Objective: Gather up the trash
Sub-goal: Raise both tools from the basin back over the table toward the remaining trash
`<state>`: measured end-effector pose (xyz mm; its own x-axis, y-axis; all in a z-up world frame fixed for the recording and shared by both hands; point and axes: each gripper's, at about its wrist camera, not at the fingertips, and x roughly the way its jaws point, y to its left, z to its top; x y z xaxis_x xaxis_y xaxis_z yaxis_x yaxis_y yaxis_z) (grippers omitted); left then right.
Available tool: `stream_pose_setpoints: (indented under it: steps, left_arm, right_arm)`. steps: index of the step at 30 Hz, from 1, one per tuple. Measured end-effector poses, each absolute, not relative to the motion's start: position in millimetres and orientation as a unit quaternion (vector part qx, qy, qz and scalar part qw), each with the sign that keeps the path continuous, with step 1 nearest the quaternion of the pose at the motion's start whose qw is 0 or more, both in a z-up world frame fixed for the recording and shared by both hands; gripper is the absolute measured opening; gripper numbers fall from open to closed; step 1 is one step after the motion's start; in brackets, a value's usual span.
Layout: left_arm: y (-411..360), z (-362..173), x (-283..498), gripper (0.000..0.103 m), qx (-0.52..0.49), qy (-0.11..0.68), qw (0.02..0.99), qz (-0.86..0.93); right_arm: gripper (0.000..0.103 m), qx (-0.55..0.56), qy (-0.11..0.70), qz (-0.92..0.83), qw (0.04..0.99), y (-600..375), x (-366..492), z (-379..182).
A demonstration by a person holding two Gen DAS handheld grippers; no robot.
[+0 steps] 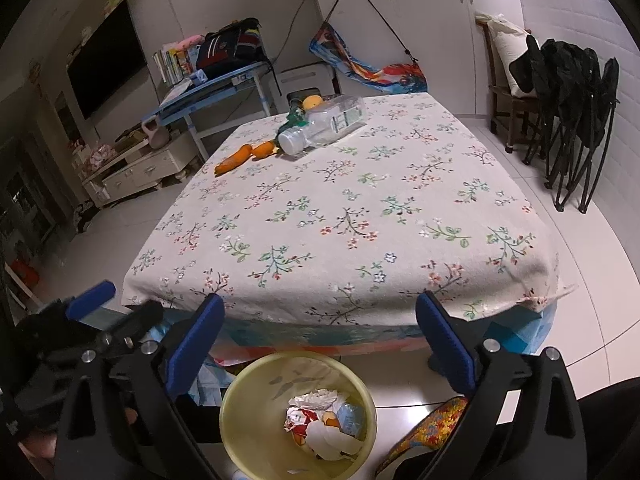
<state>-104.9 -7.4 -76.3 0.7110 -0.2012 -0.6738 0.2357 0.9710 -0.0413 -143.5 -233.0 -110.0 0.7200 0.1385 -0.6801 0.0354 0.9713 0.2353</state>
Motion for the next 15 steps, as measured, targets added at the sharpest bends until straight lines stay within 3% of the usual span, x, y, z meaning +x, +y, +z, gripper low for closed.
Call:
stream_pose_setpoints:
  steps: [15]
  left_arm:
    - [18.8,-59.1,-49.1,0.086,-0.008,0.357,0.929,-0.101]
  right_arm:
    - [0.093,0.128,0.389,0.031,0.912,-230.0,-125.3,-116.4]
